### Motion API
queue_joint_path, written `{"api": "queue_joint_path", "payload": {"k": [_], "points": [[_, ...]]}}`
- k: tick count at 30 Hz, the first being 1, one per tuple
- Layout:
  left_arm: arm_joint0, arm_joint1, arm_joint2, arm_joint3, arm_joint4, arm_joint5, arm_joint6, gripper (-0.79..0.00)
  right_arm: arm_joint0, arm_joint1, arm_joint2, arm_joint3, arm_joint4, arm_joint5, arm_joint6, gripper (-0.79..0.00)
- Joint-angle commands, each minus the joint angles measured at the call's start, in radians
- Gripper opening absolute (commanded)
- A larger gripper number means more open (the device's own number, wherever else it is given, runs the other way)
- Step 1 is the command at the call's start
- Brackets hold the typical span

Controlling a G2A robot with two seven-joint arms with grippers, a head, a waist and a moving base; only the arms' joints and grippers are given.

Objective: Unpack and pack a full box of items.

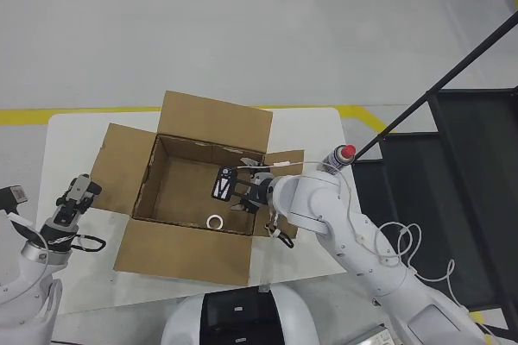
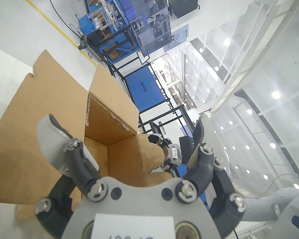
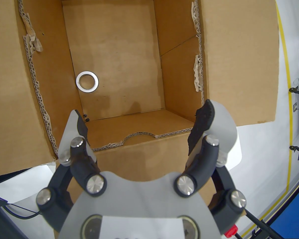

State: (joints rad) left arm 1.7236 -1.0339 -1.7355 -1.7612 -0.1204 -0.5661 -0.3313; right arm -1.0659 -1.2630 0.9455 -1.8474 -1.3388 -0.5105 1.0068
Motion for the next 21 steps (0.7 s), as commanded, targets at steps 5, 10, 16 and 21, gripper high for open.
{"api": "queue_joint_path", "payload": {"k": [5, 10, 16, 21], "points": [[0.000, 0.000, 0.000, 0.000, 0.000, 0.000, 0.000, 0.000, 0.000, 0.000, 0.000, 0.000, 0.000, 0.000, 0.000, 0.000], [0.000, 0.000, 0.000, 0.000, 0.000, 0.000, 0.000, 0.000, 0.040, -0.012, -0.046, 0.016, -0.008, 0.008, -0.054, 0.000], [0.000, 0.000, 0.000, 0.000, 0.000, 0.000, 0.000, 0.000, 0.128, -0.049, -0.154, 0.148, 0.048, 0.064, -0.010, 0.000], [0.000, 0.000, 0.000, 0.000, 0.000, 0.000, 0.000, 0.000, 0.198, -0.082, -0.211, 0.277, 0.089, 0.121, 0.000, 0.000]]}}
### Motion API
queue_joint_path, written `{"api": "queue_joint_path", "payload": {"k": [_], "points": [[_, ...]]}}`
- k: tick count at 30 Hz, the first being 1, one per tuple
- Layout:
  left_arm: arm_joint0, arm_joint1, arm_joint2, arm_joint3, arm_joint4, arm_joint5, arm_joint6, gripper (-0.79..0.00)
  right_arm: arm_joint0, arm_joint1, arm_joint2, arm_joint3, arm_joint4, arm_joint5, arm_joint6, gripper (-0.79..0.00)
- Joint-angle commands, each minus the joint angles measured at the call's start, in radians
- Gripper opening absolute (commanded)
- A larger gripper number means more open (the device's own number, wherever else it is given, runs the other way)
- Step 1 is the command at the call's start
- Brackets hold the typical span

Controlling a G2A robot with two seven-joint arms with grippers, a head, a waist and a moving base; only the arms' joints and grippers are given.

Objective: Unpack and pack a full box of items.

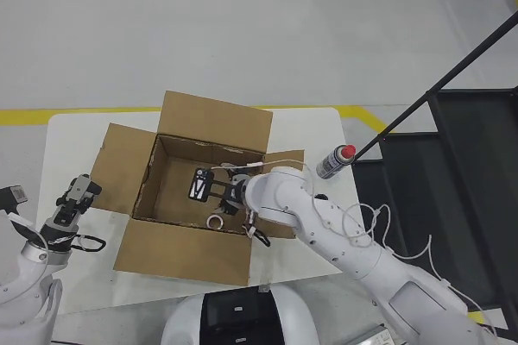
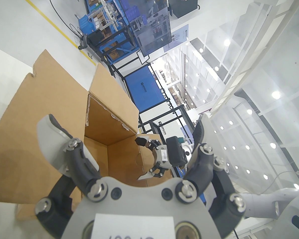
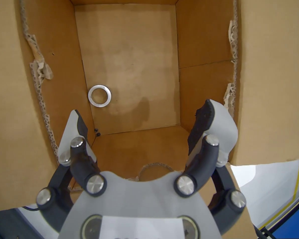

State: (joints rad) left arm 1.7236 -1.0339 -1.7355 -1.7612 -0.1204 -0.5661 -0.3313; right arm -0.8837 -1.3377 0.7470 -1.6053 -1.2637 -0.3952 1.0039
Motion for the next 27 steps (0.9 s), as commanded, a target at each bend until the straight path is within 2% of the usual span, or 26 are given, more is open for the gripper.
{"api": "queue_joint_path", "payload": {"k": [1, 9, 27], "points": [[0.000, 0.000, 0.000, 0.000, 0.000, 0.000, 0.000, 0.000, 0.028, -0.013, -0.024, 0.060, 0.024, 0.011, 0.005, 0.000], [0.000, 0.000, 0.000, 0.000, 0.000, 0.000, 0.000, 0.000, 0.081, -0.069, -0.107, 0.221, 0.146, 0.060, -0.047, 0.000], [0.000, 0.000, 0.000, 0.000, 0.000, 0.000, 0.000, 0.000, 0.080, -0.070, -0.111, 0.227, 0.144, 0.061, -0.051, 0.000]]}}
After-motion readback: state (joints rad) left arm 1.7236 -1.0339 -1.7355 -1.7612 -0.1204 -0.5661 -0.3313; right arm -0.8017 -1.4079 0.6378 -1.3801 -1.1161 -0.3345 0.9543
